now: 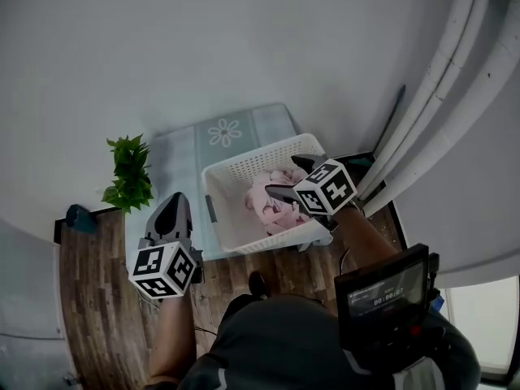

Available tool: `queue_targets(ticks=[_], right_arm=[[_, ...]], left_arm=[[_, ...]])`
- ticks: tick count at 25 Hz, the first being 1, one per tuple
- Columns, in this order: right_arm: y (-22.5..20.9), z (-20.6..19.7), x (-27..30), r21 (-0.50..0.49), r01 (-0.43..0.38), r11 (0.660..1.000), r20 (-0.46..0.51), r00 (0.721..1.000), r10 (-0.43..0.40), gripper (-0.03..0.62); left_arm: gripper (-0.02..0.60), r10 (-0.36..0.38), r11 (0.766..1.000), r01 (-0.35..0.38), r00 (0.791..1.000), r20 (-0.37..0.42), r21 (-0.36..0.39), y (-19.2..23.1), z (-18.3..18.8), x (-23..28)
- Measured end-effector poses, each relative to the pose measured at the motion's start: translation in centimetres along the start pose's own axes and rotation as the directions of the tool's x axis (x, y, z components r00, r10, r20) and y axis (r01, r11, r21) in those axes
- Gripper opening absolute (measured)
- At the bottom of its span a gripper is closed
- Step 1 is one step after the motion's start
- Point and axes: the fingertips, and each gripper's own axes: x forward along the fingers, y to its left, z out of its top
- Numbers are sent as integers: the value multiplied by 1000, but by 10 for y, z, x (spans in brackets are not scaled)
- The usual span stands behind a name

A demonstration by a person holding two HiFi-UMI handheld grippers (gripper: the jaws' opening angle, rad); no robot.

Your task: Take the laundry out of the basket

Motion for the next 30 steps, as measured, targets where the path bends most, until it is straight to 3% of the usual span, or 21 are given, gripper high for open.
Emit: queue_targets(ticks=[6,15,22,25,30], right_arm=[[-24,-42,55,-17,-2,1000,-212,977,-2,457],[-38,-95,121,1,-76,997,-453,889,69,469],[-43,-143,120,32,-98,995,-571,815,99,477],[-39,-163,120,129,-114,985,-595,786,169,480],[-32,-178,125,166,-123,978,-612,765,200,483]], left_arm=[[9,-2,1000,0,998,-57,-23,40,-26,33],[9,-24,994,6,985,-170,-109,88,-90,84],[9,-26,989,-7,975,-219,-150,92,-119,87],[9,-43,986,6,974,-220,-164,88,-121,88],[9,-54,984,15,976,-213,-180,88,-122,89]])
